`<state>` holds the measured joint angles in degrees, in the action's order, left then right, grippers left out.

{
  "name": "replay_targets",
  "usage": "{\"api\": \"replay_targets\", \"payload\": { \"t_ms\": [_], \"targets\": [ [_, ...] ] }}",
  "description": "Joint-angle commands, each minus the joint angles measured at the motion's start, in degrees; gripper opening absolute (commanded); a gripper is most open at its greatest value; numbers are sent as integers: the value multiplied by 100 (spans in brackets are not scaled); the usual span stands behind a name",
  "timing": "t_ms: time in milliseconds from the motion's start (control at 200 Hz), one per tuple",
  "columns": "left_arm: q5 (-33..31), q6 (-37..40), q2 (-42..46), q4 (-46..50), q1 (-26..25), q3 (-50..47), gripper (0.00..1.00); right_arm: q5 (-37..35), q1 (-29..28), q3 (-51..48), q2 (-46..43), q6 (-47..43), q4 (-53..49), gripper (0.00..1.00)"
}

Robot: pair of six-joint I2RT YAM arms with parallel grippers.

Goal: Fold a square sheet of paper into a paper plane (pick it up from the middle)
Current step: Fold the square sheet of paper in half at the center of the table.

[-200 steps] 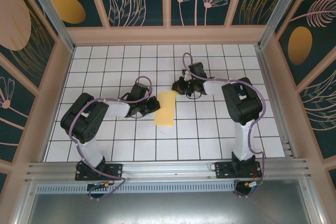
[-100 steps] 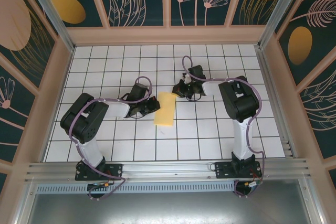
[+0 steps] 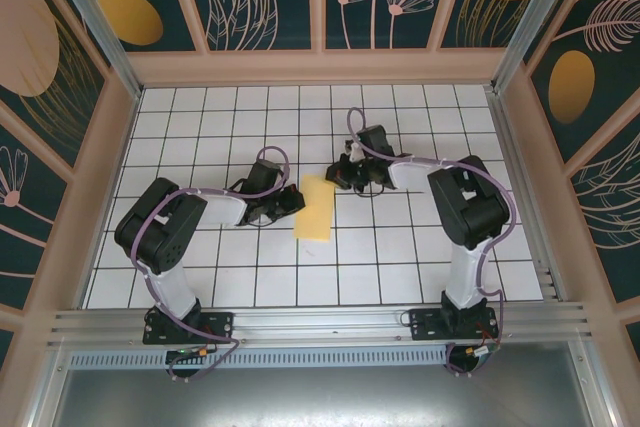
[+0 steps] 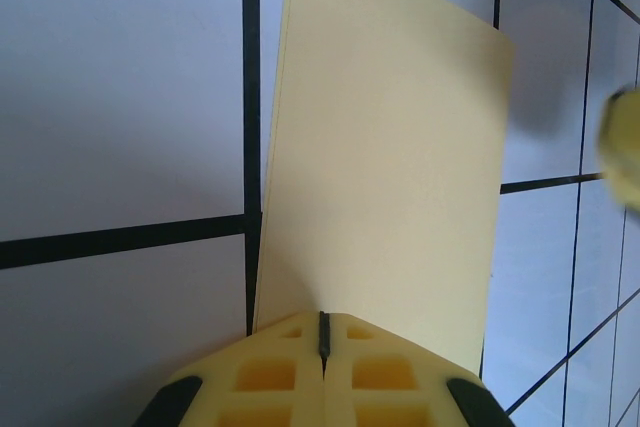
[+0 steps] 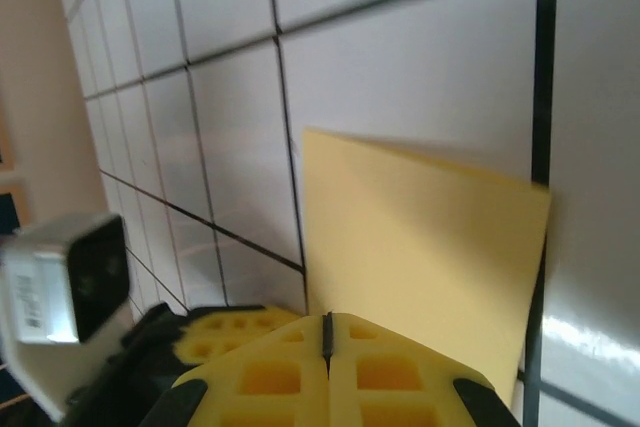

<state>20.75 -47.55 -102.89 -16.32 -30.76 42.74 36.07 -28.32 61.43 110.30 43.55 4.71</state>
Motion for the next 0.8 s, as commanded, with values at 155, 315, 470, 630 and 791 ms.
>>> {"api": "replay_targets", "payload": {
  "t_ms": [155, 315, 470, 630, 791],
  "targets": [
    [-246, 140, -252, 1016, -45, -292, 0, -307, -183, -302, 346, 140, 178, 0],
    [-240, 111, -275, 974, -44, -293, 0, -408, -157, -265, 421, -2, -130, 0],
    [-229, 114, -267, 964, -44, -301, 0, -62, -122, -438, 270, 139, 341, 0],
    [-247, 122, -253, 968, -48, -327, 0, -85, 56, 133, 9, 155, 132, 0],
    [-208, 78, -275, 907, -50, -328, 0, -74, 150, 423, 299, 154, 74, 0]
  ]
}}
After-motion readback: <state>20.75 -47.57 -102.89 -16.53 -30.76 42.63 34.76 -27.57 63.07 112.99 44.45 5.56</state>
